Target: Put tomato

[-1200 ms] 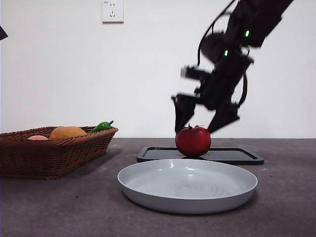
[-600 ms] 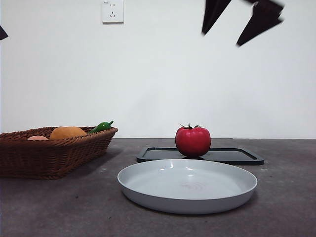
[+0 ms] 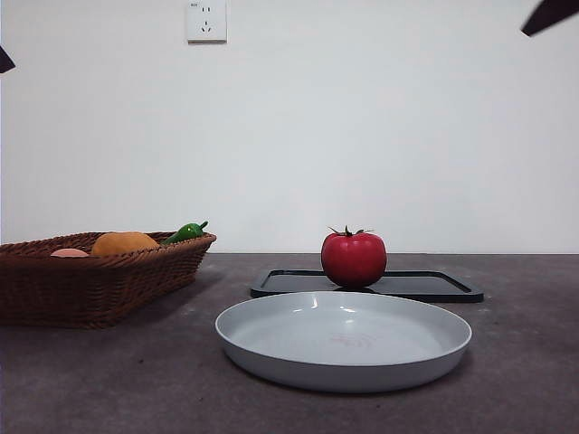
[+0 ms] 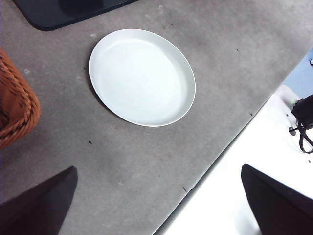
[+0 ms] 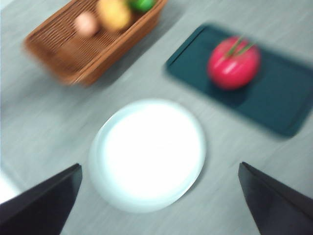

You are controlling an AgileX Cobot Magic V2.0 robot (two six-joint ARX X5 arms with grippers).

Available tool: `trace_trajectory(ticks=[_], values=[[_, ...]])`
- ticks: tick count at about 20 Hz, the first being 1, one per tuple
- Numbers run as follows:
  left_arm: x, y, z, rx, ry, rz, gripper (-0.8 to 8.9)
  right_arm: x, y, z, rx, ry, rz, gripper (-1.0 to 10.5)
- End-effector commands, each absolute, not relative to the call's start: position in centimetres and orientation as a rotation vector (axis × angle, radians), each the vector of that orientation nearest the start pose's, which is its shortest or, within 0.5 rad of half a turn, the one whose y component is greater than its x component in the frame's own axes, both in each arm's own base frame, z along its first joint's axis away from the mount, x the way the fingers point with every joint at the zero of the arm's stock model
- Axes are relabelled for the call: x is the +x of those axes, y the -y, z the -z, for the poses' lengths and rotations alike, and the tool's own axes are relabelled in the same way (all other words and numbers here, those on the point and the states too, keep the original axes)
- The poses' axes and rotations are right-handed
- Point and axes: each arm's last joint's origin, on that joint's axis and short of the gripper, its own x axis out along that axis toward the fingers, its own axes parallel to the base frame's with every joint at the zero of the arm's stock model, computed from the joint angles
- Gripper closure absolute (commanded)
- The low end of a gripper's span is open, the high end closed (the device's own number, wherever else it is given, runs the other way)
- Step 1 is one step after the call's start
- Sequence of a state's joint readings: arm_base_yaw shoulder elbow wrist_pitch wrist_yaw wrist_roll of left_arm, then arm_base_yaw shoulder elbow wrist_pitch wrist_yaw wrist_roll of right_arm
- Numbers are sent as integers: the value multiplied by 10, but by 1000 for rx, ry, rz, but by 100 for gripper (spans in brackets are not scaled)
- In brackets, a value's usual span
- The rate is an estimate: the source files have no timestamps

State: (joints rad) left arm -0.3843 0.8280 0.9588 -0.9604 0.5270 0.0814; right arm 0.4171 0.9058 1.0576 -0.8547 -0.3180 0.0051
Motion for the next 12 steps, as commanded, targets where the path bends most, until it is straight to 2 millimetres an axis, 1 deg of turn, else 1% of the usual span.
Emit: trace_trajectory(ticks=[1, 4, 6, 12], values=[[124, 67, -326, 22, -791, 906, 286, 131, -74, -331, 1, -742, -728, 437], [124, 67, -326, 22, -791, 905, 286, 114, -71, -312, -3, -757, -775, 437], [124, 67, -326, 22, -791, 906, 286, 107, -70, -305, 5, -761, -820, 437], [124, 67, -326, 22, -791, 905, 286, 105, -69, -303, 7, -756, -830, 438]])
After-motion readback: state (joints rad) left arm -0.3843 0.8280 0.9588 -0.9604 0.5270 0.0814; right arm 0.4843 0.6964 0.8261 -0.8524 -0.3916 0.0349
